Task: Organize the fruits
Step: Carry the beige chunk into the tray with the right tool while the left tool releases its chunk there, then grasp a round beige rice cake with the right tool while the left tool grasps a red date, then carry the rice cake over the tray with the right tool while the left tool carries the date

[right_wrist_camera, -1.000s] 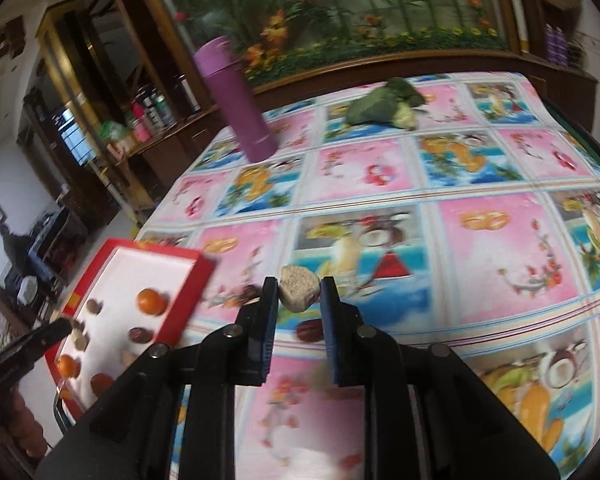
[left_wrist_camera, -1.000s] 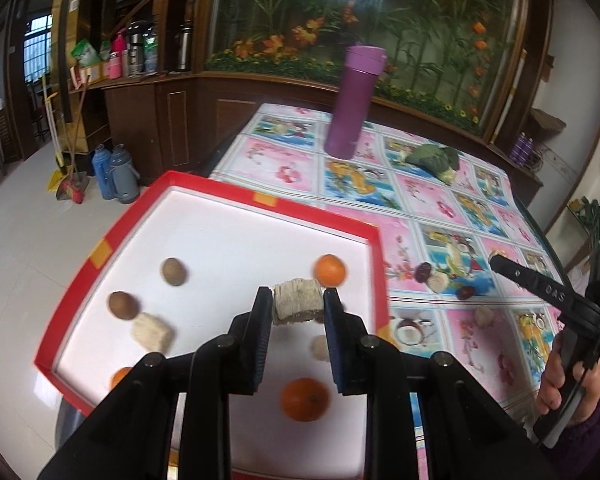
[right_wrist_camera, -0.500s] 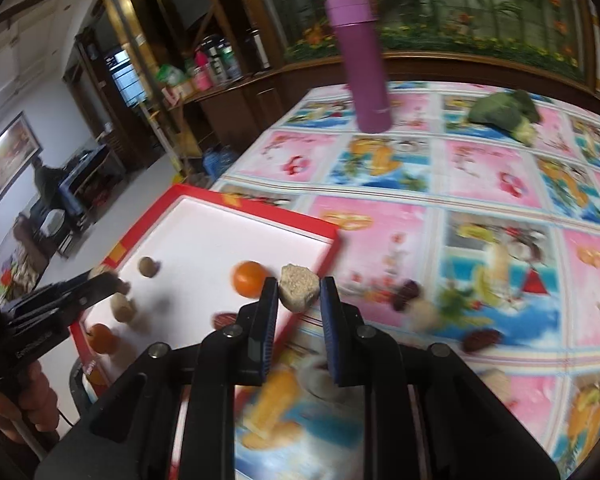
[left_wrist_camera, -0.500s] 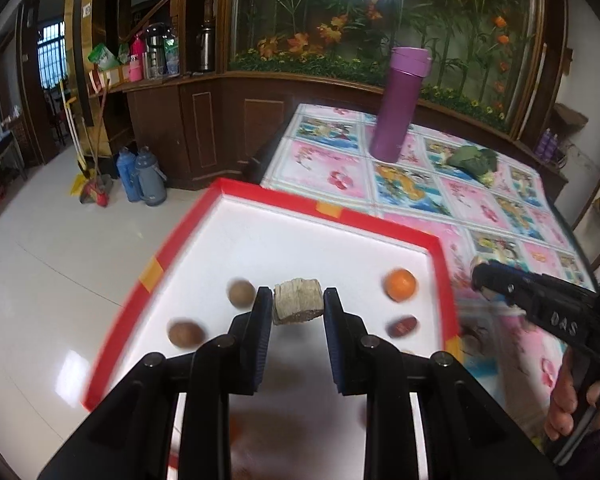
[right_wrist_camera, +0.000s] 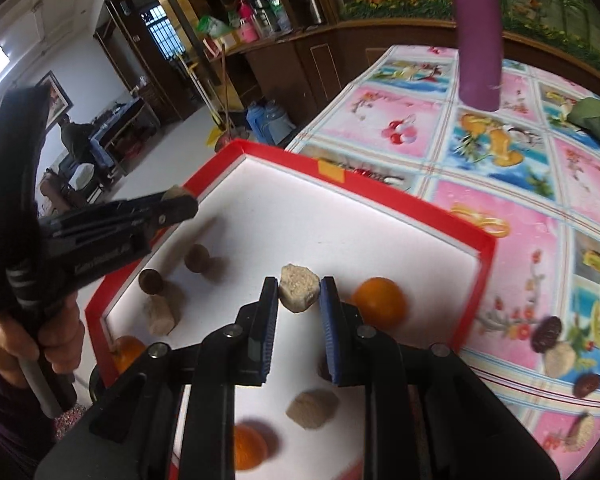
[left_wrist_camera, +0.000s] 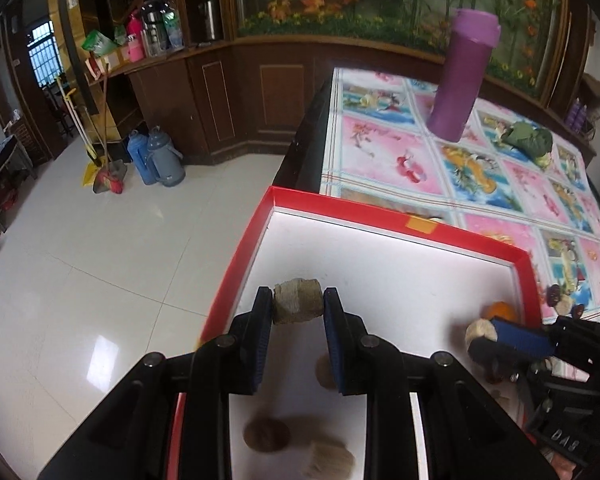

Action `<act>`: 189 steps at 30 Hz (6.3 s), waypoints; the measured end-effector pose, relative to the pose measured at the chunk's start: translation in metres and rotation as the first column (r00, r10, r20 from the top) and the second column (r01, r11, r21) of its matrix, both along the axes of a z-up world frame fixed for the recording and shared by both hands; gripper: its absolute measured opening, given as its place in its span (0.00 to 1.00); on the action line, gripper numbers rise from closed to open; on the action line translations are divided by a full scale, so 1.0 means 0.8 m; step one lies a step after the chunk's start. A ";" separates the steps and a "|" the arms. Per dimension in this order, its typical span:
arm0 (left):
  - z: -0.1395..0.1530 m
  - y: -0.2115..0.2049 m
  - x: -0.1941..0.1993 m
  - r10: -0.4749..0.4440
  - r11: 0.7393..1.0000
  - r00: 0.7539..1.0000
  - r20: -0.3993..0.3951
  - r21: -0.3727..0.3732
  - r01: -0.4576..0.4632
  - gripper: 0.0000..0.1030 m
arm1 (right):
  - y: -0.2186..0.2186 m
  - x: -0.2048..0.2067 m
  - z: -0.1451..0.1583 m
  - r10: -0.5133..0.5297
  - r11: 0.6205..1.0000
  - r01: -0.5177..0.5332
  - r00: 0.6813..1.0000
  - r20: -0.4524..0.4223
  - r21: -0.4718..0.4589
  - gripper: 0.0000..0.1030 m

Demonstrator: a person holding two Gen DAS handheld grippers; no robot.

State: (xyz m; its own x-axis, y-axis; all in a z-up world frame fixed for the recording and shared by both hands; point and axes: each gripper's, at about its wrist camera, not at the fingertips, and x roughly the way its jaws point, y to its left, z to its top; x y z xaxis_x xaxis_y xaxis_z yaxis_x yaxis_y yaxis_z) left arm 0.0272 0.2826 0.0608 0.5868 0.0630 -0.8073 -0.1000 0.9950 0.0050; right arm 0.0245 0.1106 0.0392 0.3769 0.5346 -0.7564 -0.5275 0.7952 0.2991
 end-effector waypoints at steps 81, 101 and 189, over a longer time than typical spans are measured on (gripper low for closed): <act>-0.017 -0.328 -0.001 -0.580 0.761 0.806 -0.119 0.273 0.588 0.46 | -0.300 -0.055 -0.027 -0.367 0.930 0.367 0.930 -0.006 -0.009 0.28; -0.047 -0.341 0.035 -0.603 0.762 0.781 -0.160 0.173 0.624 0.35 | -0.327 -0.051 -0.020 -0.423 0.901 0.426 0.905 -0.053 0.080 0.28; 0.024 -0.028 -0.190 0.088 0.987 0.969 0.231 0.111 -0.117 0.22 | 0.008 -0.156 0.016 0.079 0.996 -0.081 0.996 0.051 0.028 0.28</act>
State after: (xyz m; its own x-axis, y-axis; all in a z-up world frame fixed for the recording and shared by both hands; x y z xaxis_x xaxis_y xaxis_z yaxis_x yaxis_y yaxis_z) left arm -0.1244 0.2604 0.0802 0.7372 0.2229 -0.6378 -0.2140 0.9725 0.0924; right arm -0.1000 0.1171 0.0521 0.3693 0.5867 -0.7207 -0.6038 0.7410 0.2938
